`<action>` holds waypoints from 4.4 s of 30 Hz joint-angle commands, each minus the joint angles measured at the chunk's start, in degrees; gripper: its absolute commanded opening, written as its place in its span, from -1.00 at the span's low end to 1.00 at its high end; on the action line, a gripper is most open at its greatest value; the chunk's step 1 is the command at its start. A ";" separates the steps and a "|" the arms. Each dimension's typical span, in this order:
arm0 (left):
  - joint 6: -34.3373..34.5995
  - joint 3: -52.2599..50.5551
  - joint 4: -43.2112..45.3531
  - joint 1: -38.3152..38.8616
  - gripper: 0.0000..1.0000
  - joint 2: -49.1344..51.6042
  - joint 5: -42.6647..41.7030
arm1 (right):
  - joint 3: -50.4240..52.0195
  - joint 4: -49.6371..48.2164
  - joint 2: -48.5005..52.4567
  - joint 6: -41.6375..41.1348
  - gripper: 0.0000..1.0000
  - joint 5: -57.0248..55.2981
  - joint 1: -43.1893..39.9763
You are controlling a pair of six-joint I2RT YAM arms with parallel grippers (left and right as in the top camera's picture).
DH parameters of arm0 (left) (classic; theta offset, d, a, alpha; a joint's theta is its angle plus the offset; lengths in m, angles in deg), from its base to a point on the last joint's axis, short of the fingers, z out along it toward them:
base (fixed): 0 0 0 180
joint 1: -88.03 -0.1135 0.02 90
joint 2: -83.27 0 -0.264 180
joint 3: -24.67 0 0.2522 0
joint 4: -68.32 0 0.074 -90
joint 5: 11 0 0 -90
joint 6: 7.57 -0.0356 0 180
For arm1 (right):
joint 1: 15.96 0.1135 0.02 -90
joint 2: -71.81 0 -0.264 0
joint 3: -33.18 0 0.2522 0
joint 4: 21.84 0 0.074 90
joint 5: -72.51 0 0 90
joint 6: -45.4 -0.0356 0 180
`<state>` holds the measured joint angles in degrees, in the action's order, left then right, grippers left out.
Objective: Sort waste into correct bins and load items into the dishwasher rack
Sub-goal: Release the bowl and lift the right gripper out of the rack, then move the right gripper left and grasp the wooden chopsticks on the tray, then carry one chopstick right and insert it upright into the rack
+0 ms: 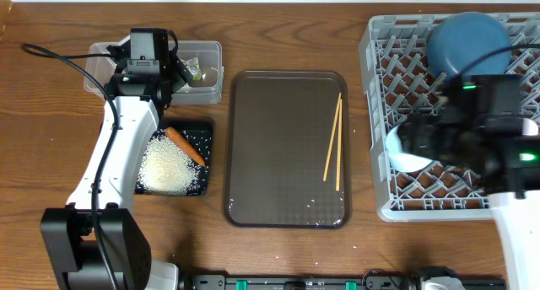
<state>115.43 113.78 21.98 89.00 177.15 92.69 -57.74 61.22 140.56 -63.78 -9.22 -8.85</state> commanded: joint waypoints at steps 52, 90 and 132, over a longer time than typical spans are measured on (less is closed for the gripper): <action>-0.33 -0.02 0.02 0.00 0.99 0.52 0.31 | 2.56 -2.89 15.47 -3.08 -0.98 -18.21 -2.27; -0.33 -0.02 0.02 0.00 0.99 0.52 0.31 | 4.22 -21.44 37.53 -14.25 -0.10 -2.43 21.44; -0.33 -0.02 0.02 0.02 0.99 0.52 0.31 | 6.16 -25.83 41.81 -17.57 -0.98 -8.00 23.43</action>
<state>115.40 113.78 21.98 89.00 177.15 92.69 -50.88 35.21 182.77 -81.27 -16.93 14.56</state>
